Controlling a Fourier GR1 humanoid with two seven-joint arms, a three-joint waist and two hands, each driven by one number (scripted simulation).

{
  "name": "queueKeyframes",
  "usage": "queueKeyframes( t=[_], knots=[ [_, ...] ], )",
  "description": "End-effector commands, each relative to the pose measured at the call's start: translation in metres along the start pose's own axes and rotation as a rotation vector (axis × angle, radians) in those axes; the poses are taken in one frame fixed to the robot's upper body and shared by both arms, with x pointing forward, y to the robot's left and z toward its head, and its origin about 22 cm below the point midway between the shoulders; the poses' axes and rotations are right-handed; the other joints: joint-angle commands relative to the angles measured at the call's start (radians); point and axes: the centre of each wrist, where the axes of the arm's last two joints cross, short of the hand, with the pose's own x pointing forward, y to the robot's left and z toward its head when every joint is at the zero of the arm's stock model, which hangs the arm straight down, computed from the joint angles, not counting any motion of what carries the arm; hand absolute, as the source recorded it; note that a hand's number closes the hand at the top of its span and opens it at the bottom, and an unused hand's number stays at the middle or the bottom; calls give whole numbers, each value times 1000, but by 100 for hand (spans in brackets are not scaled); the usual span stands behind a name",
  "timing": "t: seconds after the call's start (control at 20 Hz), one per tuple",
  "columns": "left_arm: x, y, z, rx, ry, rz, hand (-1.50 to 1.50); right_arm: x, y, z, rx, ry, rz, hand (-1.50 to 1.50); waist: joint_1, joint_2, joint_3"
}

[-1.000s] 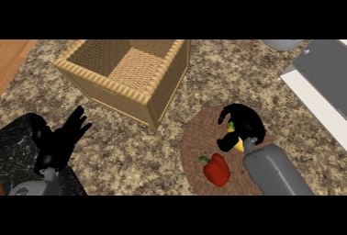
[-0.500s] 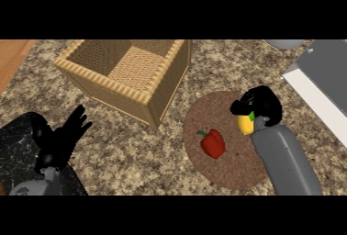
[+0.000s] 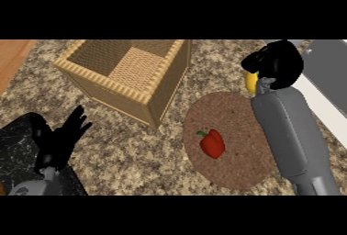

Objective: Pick the lemon from the placemat and place it in the tiered shelf

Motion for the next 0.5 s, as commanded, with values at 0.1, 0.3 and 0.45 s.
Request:
queueKeyframes(
  t=[0.1, 0.3, 0.45],
  knots=[
    [-19, -4, 6, 14, 53, 5, 0, 54, -65, 5, -269, 138, -51, 150, -13, -5, -5],
    [-16, 0, -1, 14, 58, 23, 0, 89, -91, 25, -334, 152, -36, 150, -9, 0, -5],
    [-22, -1, 3, 19, 55, 12, 0, 90, -130, 13, -381, 170, -37, 150, -22, -5, -5]
  ],
)
